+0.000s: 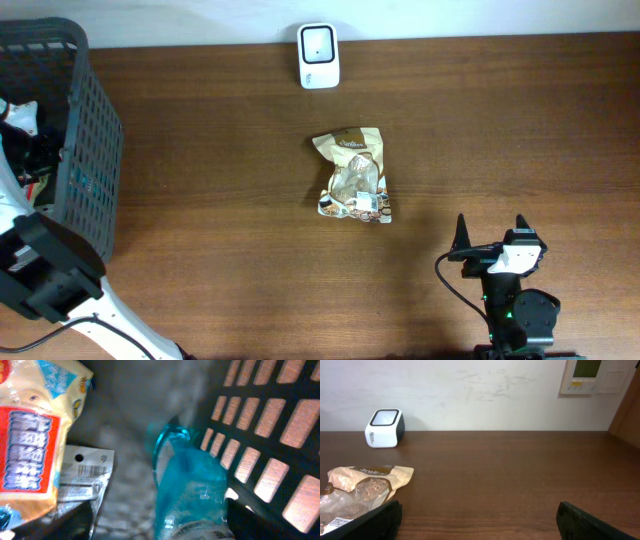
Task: Scan the item barcode
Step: 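Return the left gripper to the basket and grasp the blue bottle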
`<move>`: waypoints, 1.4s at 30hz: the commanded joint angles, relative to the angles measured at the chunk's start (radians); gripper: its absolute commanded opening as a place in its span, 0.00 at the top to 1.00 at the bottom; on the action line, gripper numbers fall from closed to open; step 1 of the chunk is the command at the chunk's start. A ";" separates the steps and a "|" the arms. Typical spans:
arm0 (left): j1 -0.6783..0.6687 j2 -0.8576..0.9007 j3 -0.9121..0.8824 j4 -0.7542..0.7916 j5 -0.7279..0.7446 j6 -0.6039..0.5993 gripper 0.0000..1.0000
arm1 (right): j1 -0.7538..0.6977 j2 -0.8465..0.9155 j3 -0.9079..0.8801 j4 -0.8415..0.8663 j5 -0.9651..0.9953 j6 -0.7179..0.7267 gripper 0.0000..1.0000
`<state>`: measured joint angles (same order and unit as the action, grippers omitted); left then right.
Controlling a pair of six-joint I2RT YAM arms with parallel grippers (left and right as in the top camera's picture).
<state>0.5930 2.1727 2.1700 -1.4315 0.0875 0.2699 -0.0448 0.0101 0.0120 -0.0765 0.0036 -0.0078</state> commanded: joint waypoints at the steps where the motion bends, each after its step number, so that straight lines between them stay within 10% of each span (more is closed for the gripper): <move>1: -0.001 -0.019 -0.014 -0.006 0.018 0.024 0.35 | 0.005 -0.006 -0.006 -0.006 0.008 -0.003 0.02; 42: -0.001 -0.055 0.095 0.003 0.025 -0.042 0.80 | 0.005 -0.006 -0.006 -0.006 0.008 -0.003 0.02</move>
<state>0.5915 2.1723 2.2089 -1.4307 0.1013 0.2577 -0.0448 0.0101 0.0120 -0.0765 0.0036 -0.0082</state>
